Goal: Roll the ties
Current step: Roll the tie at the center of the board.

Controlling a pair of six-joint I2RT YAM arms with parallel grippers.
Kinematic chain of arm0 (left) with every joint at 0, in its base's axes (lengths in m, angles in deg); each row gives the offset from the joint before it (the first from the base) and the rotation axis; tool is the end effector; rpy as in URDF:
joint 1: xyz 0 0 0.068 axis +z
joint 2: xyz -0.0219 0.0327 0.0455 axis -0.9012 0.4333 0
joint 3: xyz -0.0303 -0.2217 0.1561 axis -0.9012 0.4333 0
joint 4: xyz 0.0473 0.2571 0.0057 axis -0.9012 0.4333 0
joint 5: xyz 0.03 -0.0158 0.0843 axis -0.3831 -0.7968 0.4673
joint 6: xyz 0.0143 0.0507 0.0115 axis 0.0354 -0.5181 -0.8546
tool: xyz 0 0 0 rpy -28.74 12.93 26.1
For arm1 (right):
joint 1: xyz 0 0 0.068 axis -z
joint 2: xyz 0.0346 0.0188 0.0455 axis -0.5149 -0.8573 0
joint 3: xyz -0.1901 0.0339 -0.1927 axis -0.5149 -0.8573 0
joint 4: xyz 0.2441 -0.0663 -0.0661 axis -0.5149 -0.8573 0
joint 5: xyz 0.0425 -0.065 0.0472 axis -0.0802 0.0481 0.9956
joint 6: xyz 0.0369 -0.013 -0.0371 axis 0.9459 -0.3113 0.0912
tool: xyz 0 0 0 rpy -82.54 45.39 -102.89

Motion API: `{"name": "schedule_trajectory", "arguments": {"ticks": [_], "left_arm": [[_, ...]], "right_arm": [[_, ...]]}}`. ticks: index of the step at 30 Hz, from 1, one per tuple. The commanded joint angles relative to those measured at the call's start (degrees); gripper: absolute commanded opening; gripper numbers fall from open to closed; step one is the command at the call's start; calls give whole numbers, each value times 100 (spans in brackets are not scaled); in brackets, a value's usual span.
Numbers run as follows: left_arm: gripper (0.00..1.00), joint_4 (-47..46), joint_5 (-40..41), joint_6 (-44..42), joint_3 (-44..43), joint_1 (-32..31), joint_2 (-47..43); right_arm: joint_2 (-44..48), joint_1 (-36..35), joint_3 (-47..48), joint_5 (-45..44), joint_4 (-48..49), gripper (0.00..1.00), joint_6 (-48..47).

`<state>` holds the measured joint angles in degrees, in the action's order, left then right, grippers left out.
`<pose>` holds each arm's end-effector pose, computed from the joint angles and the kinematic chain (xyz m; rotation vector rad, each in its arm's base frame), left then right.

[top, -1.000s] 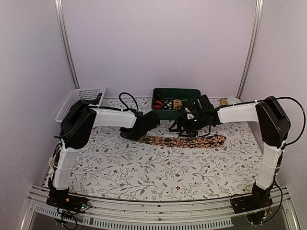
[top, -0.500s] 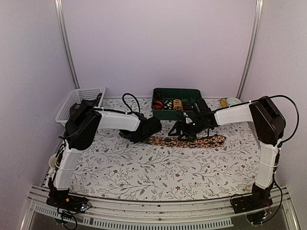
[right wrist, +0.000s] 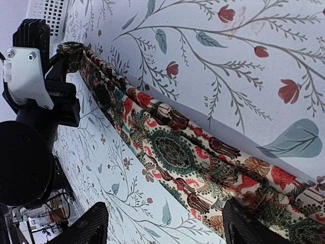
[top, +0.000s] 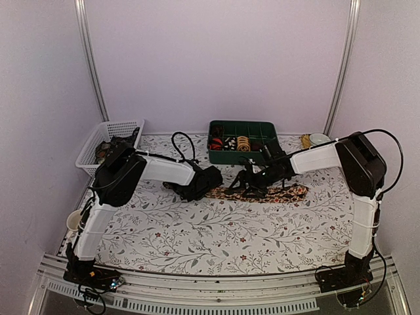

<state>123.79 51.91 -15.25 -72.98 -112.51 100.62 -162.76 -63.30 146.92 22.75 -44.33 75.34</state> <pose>0.3176 -0.3060 0.0940 0.4619 2.1391 1.1621 0.3359 0.2370 0.1368 -0.2777 2.7012 1.1879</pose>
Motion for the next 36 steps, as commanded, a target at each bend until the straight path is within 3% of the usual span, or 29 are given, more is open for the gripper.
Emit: {"name": "schedule_trajectory", "arguments": {"ticks": [1,36], "left_arm": [[0,-499,131,-253,137,-119,85],[16,-1696,-2180,-535,821,205,-637]], "right_arm": [[-469,-81,179,87,-162,77,-51],[-410,-100,253,128,-194,78,-35]]}}
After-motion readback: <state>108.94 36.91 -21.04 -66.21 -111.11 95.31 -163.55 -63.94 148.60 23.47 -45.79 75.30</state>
